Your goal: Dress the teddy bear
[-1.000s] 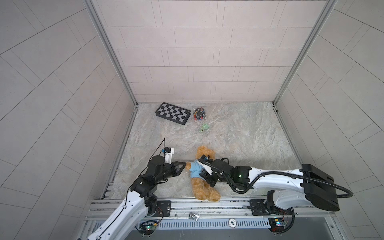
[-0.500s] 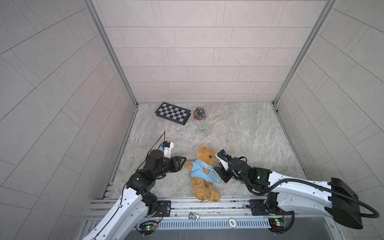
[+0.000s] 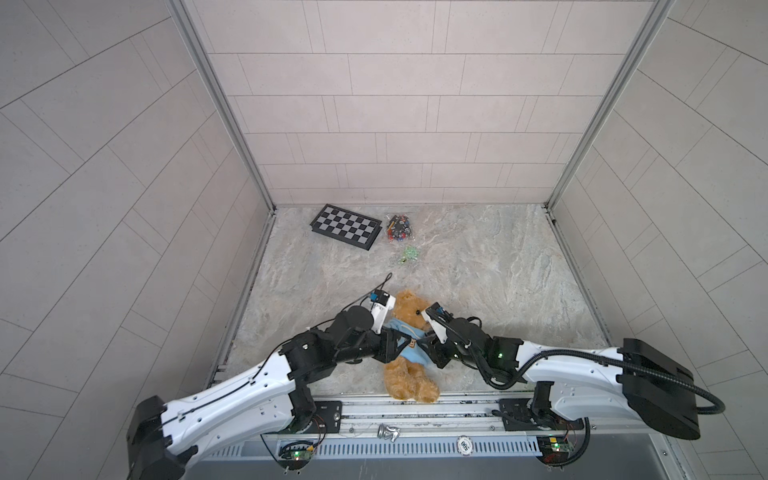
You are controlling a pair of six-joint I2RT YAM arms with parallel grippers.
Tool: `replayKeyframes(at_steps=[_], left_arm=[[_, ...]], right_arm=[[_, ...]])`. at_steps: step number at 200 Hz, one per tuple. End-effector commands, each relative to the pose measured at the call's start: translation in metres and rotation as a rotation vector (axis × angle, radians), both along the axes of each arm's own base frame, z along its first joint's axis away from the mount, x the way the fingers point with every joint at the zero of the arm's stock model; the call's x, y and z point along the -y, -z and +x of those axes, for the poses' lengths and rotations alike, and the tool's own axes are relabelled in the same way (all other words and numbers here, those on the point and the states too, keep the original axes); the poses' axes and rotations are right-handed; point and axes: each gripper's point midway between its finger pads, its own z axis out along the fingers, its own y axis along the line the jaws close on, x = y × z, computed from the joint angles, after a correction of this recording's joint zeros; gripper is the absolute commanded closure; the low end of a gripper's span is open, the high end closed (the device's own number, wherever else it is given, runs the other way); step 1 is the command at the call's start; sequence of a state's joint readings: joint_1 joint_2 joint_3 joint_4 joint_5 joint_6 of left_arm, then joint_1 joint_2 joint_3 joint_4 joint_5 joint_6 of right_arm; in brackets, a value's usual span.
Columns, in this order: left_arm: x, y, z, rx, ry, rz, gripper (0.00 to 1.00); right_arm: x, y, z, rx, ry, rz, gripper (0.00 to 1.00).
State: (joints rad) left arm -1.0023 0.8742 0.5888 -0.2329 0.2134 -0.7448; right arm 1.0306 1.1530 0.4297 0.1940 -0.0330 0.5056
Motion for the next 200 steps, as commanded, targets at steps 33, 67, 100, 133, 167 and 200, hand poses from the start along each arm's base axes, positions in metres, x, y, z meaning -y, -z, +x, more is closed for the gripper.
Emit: replayKeyframes(at_steps=[33,67,100,133,167,200], left_arm=[[-0.013,0.056,0.036,-0.049,-0.153,0.037,0.69],[-0.032,0.068,0.044,-0.034,-0.204,0.052,0.7],[-0.045,0.078,0.049,-0.049,-0.228,0.065,0.7],[-0.059,0.082,0.055,-0.05,-0.241,0.105,0.7],[-0.067,0.089,0.056,-0.058,-0.248,0.115,0.72],[-0.068,0.094,0.054,-0.059,-0.242,0.118,0.72]], right_arm=[[0.08,-0.01,0.009,0.011,0.215,0.005,0.6],[0.093,0.011,0.004,-0.054,0.273,0.011,0.6],[0.071,0.017,0.0,-0.09,0.176,0.035,0.69],[0.04,-0.012,-0.01,-0.008,0.053,0.145,0.79],[0.038,-0.012,-0.015,-0.001,0.019,0.139,0.86],[0.028,-0.015,-0.015,-0.002,-0.008,0.156,0.88]])
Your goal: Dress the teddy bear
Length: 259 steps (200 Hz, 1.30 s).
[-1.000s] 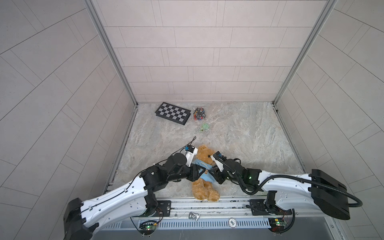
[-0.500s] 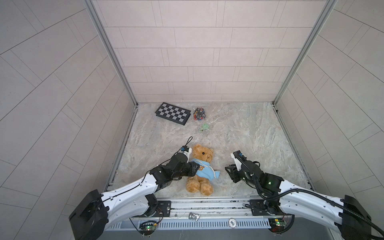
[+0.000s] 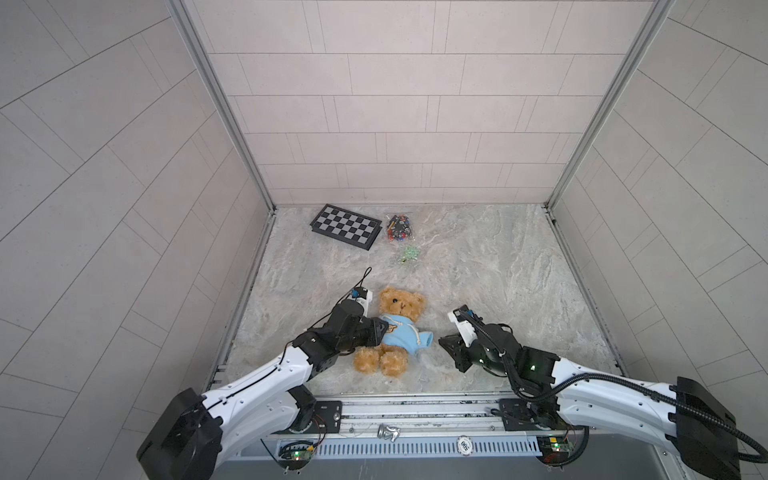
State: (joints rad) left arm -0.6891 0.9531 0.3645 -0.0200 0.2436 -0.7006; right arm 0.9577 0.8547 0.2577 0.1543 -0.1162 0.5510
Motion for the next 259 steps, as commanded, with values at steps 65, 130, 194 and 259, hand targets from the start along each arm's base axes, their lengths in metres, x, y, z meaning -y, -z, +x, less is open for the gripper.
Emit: replayKeyframes(at_steps=[65,130,194,259], left_arm=[[-0.009,0.021,-0.009,-0.029,0.024,0.059,0.71],[-0.011,0.022,-0.009,-0.031,0.023,0.059,0.72],[-0.01,0.027,-0.013,-0.039,0.049,0.049,0.72],[-0.007,0.028,-0.015,-0.046,0.081,0.038,0.73]], right_arm=[[-0.035,-0.019,0.0,0.043,-0.101,0.051,0.93],[-0.049,-0.015,0.001,0.046,-0.142,0.04,0.93],[-0.074,-0.012,0.001,0.072,-0.262,0.012,0.83],[-0.085,0.003,0.014,0.093,-0.268,-0.042,0.65]])
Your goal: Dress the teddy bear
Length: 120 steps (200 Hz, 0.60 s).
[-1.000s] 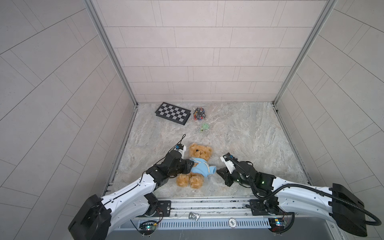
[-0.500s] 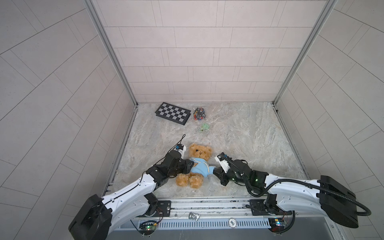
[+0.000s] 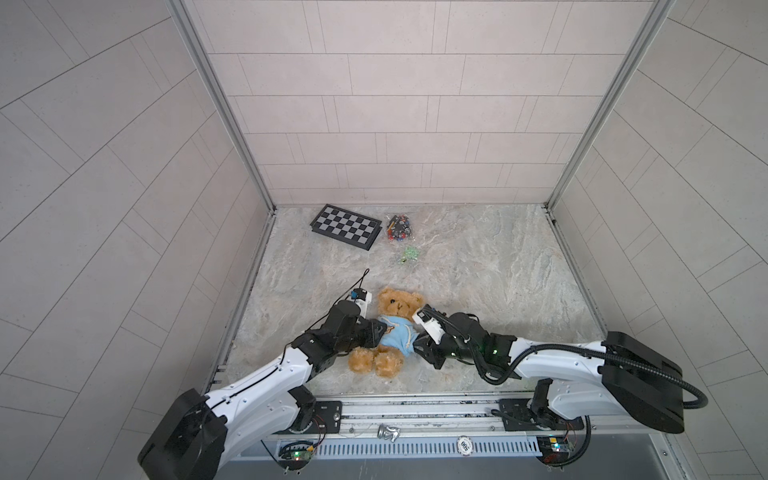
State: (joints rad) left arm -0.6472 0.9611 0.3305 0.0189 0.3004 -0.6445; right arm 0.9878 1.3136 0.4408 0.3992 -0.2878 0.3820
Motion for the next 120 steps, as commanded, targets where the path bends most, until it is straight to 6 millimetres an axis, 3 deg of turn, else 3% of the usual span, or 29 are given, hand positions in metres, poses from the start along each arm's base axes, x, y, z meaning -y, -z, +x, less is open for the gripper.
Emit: replayKeyframes(at_steps=[1,40,100,120], left_arm=[[-0.004,0.019,-0.014,-0.053,0.045,0.039,0.73],[-0.003,0.026,-0.015,-0.07,0.051,0.05,0.74],[-0.002,0.031,-0.015,-0.09,0.054,0.054,0.74],[-0.001,0.032,-0.014,-0.092,0.05,0.045,0.75]], right_arm=[[-0.008,-0.007,0.009,0.056,-0.004,0.009,0.65],[-0.012,-0.003,0.015,0.079,0.002,-0.006,0.61],[-0.02,0.01,0.012,0.053,-0.033,0.003,0.78],[-0.022,0.016,0.013,0.048,-0.035,-0.014,0.79]])
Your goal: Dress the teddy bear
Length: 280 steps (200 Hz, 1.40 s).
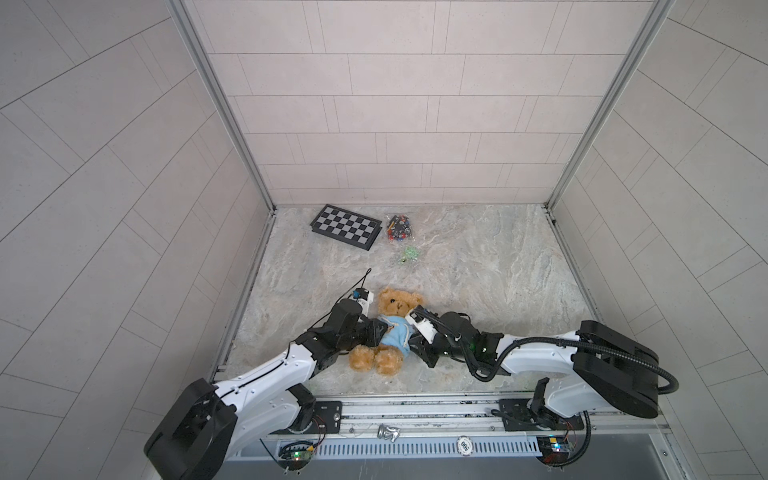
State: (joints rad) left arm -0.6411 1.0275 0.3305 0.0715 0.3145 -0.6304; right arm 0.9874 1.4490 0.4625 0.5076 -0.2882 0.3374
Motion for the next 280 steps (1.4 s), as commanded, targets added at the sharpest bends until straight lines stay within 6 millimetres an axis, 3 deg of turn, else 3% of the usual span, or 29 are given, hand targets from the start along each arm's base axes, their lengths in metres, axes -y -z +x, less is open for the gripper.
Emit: replayKeyframes(at_steps=[1,15,49,78,92,115,142,178,220,247,280], left_arm=[[-0.004,0.024,-0.018,-0.084,0.038,0.038,0.74],[-0.004,0.024,-0.018,-0.086,0.039,0.039,0.74],[-0.004,0.021,-0.016,-0.075,0.033,0.038,0.75],[-0.007,0.015,-0.007,-0.061,0.023,0.052,0.76],[-0.005,0.002,0.002,-0.032,0.022,0.054,0.75],[-0.001,-0.03,0.017,0.025,0.029,0.077,0.56],[-0.004,-0.068,0.025,0.087,0.004,0.082,0.39],[-0.004,-0.098,-0.005,0.132,-0.019,0.049,0.33],[0.036,-0.097,-0.05,0.096,-0.021,-0.167,0.42],[0.055,-0.087,-0.055,0.072,-0.01,-0.164,0.5],[0.066,-0.079,-0.049,0.06,-0.023,-0.165,0.51]], right_arm=[[-0.008,-0.001,0.004,0.016,-0.012,0.004,0.79],[-0.009,0.0,0.007,0.021,0.0,-0.002,0.8],[-0.004,-0.006,0.01,0.034,0.028,-0.008,1.0],[0.007,-0.035,0.0,0.084,0.046,0.019,1.0],[0.011,-0.053,-0.008,0.108,0.057,0.026,1.0],[0.024,-0.077,-0.006,0.104,0.137,0.086,1.0],[0.035,-0.083,0.004,0.092,0.232,0.078,1.0],[0.041,-0.078,0.019,0.085,0.326,0.064,1.0],[0.034,-0.084,0.026,0.087,0.34,0.08,1.0],[0.03,-0.087,0.025,0.074,0.332,0.107,1.0],[0.031,-0.092,0.02,0.066,0.327,0.121,1.0]])
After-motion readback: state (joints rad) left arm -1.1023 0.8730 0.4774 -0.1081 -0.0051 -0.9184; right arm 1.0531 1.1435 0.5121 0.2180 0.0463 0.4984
